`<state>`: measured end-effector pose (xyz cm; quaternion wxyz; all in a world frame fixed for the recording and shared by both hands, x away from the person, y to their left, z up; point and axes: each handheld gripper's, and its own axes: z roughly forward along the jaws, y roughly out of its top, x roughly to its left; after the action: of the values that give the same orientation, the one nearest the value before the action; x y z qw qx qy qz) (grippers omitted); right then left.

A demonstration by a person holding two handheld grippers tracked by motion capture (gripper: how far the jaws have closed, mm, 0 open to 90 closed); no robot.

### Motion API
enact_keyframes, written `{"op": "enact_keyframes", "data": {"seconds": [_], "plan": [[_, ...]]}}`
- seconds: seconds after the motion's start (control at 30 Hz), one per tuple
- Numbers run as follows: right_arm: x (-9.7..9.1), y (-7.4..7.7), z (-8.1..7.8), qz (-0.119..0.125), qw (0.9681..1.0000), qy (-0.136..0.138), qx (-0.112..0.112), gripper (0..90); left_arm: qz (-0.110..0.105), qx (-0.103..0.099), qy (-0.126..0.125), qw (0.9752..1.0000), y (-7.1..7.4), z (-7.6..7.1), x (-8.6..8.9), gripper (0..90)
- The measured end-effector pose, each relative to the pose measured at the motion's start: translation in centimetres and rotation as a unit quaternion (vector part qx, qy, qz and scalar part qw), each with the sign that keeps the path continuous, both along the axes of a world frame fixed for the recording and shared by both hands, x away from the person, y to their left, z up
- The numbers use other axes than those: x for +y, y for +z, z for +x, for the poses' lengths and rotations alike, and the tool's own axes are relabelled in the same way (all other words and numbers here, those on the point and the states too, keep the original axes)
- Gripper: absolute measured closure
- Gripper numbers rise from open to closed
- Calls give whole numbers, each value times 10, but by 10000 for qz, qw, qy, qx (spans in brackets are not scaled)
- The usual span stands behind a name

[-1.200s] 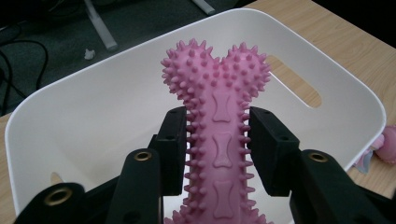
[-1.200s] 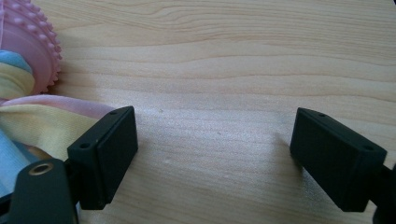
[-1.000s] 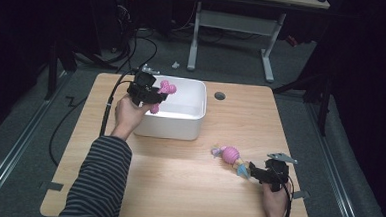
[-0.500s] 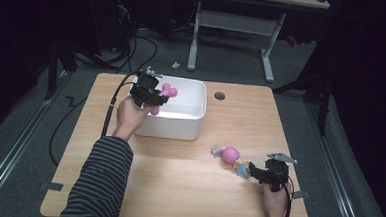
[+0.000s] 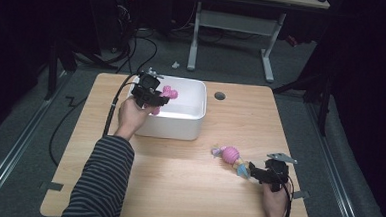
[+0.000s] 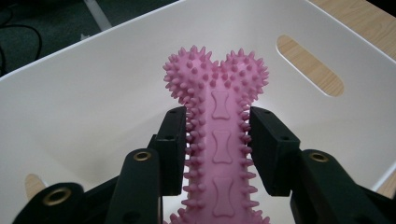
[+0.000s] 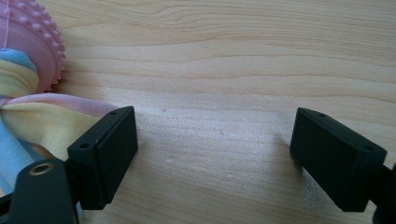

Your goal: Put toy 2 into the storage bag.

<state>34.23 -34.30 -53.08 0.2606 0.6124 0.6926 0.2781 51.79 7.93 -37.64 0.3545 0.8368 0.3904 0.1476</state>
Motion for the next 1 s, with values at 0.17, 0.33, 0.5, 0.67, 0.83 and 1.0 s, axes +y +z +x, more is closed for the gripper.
{"op": "enact_keyframes", "data": {"seconds": [0.17,0.33,0.5,0.67,0.83,1.0], "plan": [[0,0,0,0,10000,-1,0,148,-4,29,13,10000,-3,2,0,589],[0,0,0,1,10000,-1,1,148,146,6,-45,9999,-6,1,-4,590],[0,0,0,2,10000,-1,1,148,173,87,-15,9998,-8,2,-5,584],[0,0,0,2,10000,-2,0,148,61,251,-64,9996,-12,3,-4,549],[0,0,0,2,10000,-2,0,148,13,210,-89,9997,-9,-2,-2,489],[0,0,0,4,10000,8,-10,148,-156,-5,-105,9998,0,-13,7,433]]}}
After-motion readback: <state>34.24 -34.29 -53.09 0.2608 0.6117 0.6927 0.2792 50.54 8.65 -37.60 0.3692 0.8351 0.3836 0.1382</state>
